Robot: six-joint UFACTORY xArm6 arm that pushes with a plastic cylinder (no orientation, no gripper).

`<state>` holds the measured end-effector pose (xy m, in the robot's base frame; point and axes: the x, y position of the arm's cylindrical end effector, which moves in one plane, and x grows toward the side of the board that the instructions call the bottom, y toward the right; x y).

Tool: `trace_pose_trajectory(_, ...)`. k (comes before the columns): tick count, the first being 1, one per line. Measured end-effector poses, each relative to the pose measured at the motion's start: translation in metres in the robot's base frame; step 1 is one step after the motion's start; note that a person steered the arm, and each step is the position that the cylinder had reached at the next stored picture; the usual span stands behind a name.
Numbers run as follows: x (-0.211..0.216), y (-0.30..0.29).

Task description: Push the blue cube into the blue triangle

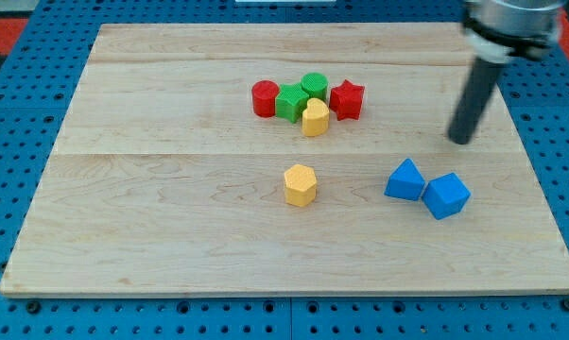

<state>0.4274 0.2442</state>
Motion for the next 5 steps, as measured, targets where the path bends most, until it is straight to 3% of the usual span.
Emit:
trace_pose_trajectory(1,0.054,0.038)
trace_pose_trajectory(2,0.08,0.031)
trace_pose_trajectory(5,0.088,-0.092)
